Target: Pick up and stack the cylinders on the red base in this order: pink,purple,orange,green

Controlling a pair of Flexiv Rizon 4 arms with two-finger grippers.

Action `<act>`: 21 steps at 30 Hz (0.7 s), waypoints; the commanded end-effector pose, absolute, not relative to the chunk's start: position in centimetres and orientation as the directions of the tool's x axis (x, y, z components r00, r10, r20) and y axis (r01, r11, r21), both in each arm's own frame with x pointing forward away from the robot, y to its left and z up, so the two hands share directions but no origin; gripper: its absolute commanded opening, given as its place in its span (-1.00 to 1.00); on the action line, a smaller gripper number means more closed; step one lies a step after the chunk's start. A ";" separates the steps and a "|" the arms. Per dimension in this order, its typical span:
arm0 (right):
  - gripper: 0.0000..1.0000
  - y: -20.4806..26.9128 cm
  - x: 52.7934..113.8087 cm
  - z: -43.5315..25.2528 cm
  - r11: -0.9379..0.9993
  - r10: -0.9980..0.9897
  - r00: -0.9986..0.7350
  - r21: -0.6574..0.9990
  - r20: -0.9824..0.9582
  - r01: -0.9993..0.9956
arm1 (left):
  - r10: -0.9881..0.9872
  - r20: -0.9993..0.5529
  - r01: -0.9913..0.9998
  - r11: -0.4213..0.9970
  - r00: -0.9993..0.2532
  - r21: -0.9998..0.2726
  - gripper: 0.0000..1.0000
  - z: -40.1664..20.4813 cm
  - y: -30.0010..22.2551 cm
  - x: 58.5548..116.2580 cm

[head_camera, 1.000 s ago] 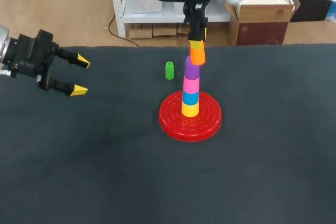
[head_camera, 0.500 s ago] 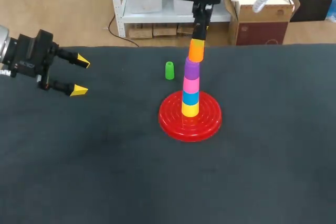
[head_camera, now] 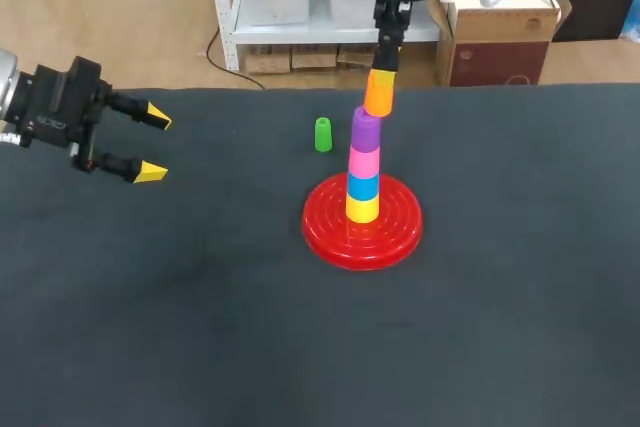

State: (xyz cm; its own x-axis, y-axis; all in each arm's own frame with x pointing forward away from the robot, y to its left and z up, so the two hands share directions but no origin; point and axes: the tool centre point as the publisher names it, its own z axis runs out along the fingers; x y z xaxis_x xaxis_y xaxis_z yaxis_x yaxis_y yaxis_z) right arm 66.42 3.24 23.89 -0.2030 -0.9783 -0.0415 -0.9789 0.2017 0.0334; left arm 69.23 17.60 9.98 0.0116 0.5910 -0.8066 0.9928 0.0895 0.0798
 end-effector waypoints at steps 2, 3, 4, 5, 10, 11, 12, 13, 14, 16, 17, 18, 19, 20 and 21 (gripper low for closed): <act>-1.00 4.2 67.5 23.6 0.185 -0.982 -0.187 0.072 -0.022 -0.980 | 0.590 -0.807 0.992 0.092 0.014 0.084 1.00 9.9 17.6 69.1; -1.00 4.3 67.5 23.4 0.184 -0.982 -0.186 0.074 -0.023 -0.980 | 0.590 -0.807 0.992 0.092 0.014 0.084 1.00 9.9 17.6 69.1; -1.00 4.3 67.6 23.3 0.184 -0.982 -0.186 0.075 -0.023 -0.980 | 0.590 -0.807 0.992 0.092 0.014 0.084 1.00 9.9 17.6 69.1; -1.00 4.4 67.6 23.0 0.179 -0.983 -0.181 0.083 -0.023 -0.980 | 0.590 -0.807 0.992 0.092 0.014 0.084 1.00 9.9 17.6 69.1; -1.00 4.9 67.6 22.5 0.166 -0.985 -0.169 0.094 -0.021 -0.982 | 0.590 -0.807 0.992 0.092 0.014 0.084 1.00 9.9 17.6 69.1; -1.00 5.1 67.5 22.5 0.165 -0.986 -0.167 0.094 -0.020 -0.982 | 0.590 -0.807 0.992 0.092 0.014 0.084 1.00 9.9 17.6 69.1; -1.00 5.2 67.4 22.6 0.163 -0.986 -0.166 0.094 -0.021 -0.982 | 0.590 -0.807 0.992 0.092 0.014 0.084 1.00 9.9 17.6 69.1; -1.00 5.3 67.2 22.7 0.159 -0.987 -0.161 0.093 -0.016 -0.983 | 0.590 -0.807 0.992 0.092 0.014 0.084 1.00 9.9 17.6 69.1; -1.00 5.4 67.0 22.8 0.156 -0.987 -0.158 0.091 -0.010 -0.984 | 0.590 -0.807 0.992 0.092 0.014 0.084 1.00 9.9 17.6 69.1; -1.00 5.6 66.6 23.0 0.155 -0.988 -0.156 0.089 -0.005 -0.984 | 0.590 -0.807 0.992 0.092 0.014 0.084 1.00 9.9 17.6 69.1; -1.00 5.7 66.4 23.1 0.153 -0.988 -0.153 0.085 0.007 -0.985 | 0.590 -0.807 0.992 0.092 0.014 0.084 1.00 9.9 17.6 69.1; -1.00 5.8 66.2 23.1 0.153 -0.988 -0.153 0.085 0.013 -0.985 | 0.590 -0.807 0.992 0.092 0.014 0.084 1.00 9.9 17.6 69.1; -1.00 5.9 66.0 23.1 0.152 -0.988 -0.151 0.085 0.018 -0.985 | 0.590 -0.807 0.992 0.092 0.014 0.084 1.00 9.9 17.6 69.1; -1.00 5.9 65.8 23.0 0.153 -0.988 -0.152 0.087 0.026 -0.984 | 0.590 -0.807 0.992 0.092 0.014 0.084 1.00 9.9 17.6 69.1; -1.00 6.0 65.5 22.9 0.154 -0.988 -0.151 0.088 0.034 -0.984 | 0.590 -0.807 0.992 0.092 0.014 0.084 1.00 9.9 17.6 69.1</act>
